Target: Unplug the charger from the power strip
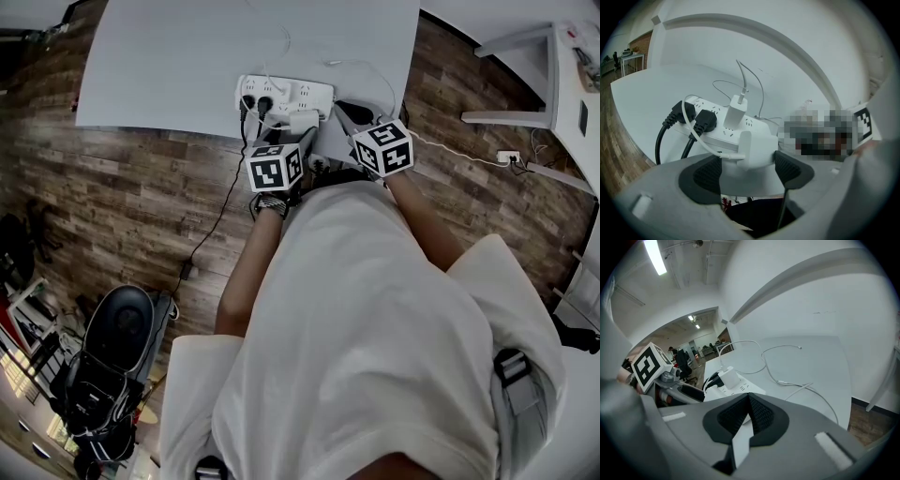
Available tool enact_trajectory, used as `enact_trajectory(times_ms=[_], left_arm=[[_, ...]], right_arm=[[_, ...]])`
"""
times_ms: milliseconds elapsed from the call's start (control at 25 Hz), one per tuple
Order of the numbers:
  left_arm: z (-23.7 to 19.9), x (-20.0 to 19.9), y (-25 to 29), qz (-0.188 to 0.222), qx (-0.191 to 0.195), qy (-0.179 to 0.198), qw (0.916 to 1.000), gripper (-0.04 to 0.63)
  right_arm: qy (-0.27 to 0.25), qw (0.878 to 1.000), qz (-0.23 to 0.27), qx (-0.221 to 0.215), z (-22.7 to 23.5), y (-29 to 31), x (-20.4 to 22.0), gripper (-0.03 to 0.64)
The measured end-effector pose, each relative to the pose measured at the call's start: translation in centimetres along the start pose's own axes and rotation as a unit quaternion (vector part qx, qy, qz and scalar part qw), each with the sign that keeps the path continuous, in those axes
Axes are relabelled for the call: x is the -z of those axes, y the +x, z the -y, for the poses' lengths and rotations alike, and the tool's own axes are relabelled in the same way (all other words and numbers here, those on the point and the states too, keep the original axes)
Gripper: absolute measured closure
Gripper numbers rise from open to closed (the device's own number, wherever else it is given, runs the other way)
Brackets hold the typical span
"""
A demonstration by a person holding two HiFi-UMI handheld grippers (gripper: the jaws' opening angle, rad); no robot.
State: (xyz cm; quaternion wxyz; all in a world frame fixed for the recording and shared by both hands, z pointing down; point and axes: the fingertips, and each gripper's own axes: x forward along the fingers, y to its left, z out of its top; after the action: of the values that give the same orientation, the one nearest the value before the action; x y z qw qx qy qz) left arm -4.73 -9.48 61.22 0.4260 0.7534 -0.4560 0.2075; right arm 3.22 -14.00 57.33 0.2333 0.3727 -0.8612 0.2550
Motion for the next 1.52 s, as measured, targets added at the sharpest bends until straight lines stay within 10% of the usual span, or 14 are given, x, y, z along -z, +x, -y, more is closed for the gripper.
enact_trajectory(times_ms=[1520], left_arm=[[-0.8,3.3,-1.0,-0.042,-0.016,0.005,0.9990,0.238]], right_arm=[[0.012,0.999,-0.008,0.042,-0.2,-3.7,2.2,0.615]])
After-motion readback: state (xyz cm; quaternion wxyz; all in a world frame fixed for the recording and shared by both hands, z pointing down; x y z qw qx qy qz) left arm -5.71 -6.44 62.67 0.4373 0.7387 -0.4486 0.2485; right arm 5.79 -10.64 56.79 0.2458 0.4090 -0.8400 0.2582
